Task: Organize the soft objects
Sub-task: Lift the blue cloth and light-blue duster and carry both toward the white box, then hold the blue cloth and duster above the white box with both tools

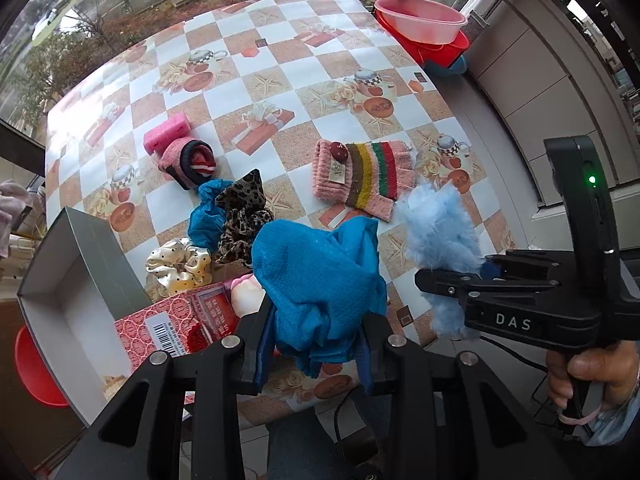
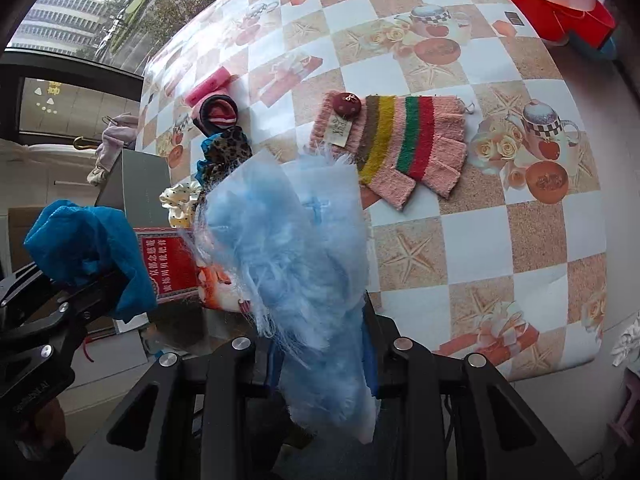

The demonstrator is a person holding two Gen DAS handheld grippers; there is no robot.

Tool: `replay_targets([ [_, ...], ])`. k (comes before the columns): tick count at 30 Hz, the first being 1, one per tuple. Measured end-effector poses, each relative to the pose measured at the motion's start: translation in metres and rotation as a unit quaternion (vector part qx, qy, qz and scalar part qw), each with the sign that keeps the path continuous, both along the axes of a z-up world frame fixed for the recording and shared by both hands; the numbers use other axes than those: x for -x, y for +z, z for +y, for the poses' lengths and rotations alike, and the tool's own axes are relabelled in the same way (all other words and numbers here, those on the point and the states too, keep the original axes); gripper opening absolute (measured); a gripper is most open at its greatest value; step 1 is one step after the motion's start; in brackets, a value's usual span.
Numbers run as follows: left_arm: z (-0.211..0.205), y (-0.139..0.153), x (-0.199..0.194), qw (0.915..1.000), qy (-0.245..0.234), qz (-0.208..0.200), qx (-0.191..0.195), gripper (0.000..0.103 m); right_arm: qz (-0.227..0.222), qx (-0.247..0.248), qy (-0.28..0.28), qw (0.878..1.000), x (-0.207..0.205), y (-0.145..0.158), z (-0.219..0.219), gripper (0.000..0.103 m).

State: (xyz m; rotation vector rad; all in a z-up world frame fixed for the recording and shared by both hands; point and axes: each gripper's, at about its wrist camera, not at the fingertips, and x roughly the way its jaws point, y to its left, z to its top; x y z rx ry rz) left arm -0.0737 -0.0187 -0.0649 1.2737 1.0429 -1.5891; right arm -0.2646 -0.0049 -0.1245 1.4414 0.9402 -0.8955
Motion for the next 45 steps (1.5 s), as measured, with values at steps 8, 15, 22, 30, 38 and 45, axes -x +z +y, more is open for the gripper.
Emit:
replay_targets([
  [8,0.023,0.017,-0.077,0.999,0.016,0.033,0.025,0.035,0.001,0.017,-0.054,0.998,-0.055,0.029,0.035,0.033],
  [15,0.045,0.023,-0.155,0.9955,0.073,0.045,0.04,0.035,0.01,0.043,-0.048,0.998,-0.108,0.056,0.047,0.033],
  [22,0.063,0.013,-0.222,0.9871,0.15,0.032,0.045,0.035,0.0,0.087,-0.006,0.996,-0.167,0.086,0.047,0.033],
  [30,0.087,0.021,-0.28,0.9733,0.219,0.021,0.067,0.035,-0.013,0.108,0.093,0.99,-0.253,0.094,0.04,0.033],
  [38,0.104,0.012,-0.312,0.9623,0.265,0.022,0.055,0.035,-0.014,0.111,0.168,0.979,-0.332,0.09,0.032,0.033],
  [45,0.108,0.013,-0.317,0.9611,0.269,0.025,0.058,0.035,-0.008,0.088,0.188,0.978,-0.348,0.077,0.043,0.033],
])
